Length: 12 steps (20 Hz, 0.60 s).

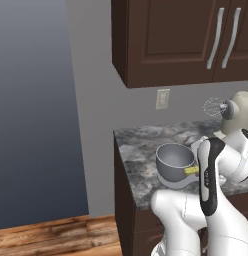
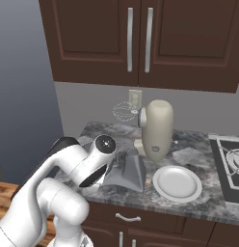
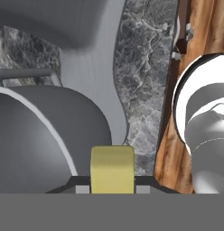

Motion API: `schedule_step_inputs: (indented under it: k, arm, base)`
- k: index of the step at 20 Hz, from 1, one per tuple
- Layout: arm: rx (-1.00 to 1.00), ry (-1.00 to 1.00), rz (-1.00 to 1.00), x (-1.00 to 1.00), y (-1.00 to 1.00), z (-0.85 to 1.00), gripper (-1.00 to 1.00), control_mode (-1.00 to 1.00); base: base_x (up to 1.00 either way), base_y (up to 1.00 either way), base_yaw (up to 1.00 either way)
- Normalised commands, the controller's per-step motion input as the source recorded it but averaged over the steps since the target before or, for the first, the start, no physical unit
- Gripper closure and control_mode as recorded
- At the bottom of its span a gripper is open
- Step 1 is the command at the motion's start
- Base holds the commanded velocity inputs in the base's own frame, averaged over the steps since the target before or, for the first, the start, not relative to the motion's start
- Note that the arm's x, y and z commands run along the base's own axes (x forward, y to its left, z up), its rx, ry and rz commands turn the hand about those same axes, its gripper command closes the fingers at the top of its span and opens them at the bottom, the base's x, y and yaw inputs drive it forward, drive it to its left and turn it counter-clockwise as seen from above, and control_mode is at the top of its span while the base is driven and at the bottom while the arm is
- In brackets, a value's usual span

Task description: Add butter and sugar cubes to the stand mixer bowl and then turn on the stand mixer to begin making frosting.

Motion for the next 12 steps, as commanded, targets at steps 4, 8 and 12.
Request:
schedule_step_inputs:
  k: [4, 8, 12]
  arm:
    - [0.00, 0.00, 0.00, 0.00, 0.00, 0.00, 1.00, -1.00]
    - [0.00, 0.00, 0.00, 0.00, 0.00, 0.00, 1.00, -1.00]
    - [0.00, 0.04, 0.00, 0.26, 0.00, -0.03, 1.00, -1.00]
  base:
    - [0.00, 0.00, 0.00]
    - [0.00, 0.00, 0.00]
    - [0.00, 0.00, 0.00]
